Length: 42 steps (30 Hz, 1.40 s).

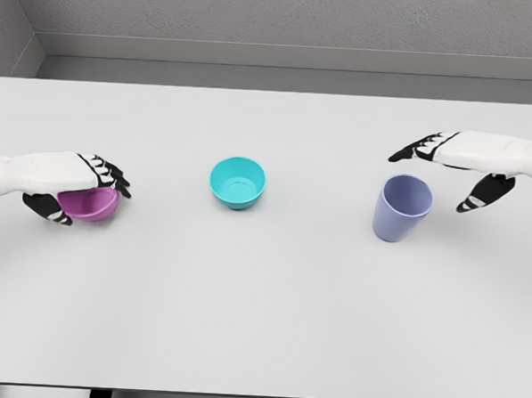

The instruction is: Stacking bowl and cup with both arms

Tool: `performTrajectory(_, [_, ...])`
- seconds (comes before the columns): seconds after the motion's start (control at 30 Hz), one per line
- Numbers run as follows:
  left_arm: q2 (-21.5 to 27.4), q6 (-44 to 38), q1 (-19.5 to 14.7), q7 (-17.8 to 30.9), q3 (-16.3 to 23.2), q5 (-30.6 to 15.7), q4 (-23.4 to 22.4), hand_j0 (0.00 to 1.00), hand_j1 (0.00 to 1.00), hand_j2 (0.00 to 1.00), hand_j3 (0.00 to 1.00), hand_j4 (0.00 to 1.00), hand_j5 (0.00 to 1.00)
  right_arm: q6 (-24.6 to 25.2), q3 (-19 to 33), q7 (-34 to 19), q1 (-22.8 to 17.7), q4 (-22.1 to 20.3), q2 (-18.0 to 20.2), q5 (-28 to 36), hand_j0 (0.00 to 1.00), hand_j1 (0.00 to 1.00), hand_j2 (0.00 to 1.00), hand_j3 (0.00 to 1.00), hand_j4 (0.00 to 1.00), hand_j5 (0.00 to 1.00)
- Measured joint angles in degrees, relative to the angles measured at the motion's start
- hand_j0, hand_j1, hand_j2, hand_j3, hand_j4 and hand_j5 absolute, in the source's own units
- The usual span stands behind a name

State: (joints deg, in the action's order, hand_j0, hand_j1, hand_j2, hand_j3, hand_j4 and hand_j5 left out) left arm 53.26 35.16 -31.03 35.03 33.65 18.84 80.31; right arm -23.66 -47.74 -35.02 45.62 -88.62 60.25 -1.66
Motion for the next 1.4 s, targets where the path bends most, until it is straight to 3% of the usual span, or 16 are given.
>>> performTrajectory(0.6, [-0.06,0.01,-4.13,0.01,0.10,-0.04,3.99,0.82,0.82,0.82,0.82,0.82,0.82,0.00,-1.59,0.00,0.00,-0.02,-2.37,-0.01,1.00,1.00,1.00,1.00,1.00,1.00])
performTrajectory(1.03, [-3.85,0.01,-6.24,0.01,0.22,0.27,5.27,0.82,0.82,0.82,0.82,0.82,0.82,0.14,-2.67,0.00,-0.18,0.17,-3.53,-0.01,1.00,1.00,1.00,1.00,1.00,1.00])
performTrajectory(1.17, [-5.15,0.00,-8.70,-0.01,1.67,0.28,5.21,0.82,0.82,0.82,0.82,0.82,0.82,0.15,-2.97,0.00,-0.18,0.21,-3.72,-0.03,1.00,1.00,1.00,1.00,1.00,1.00])
performTrajectory(1.4, [-7.18,0.02,-9.32,0.01,3.01,0.38,5.13,0.80,0.80,0.80,0.80,0.80,0.80,0.09,-3.55,0.00,-0.18,0.22,-3.83,-0.07,1.00,1.00,1.00,1.00,1.00,1.00])
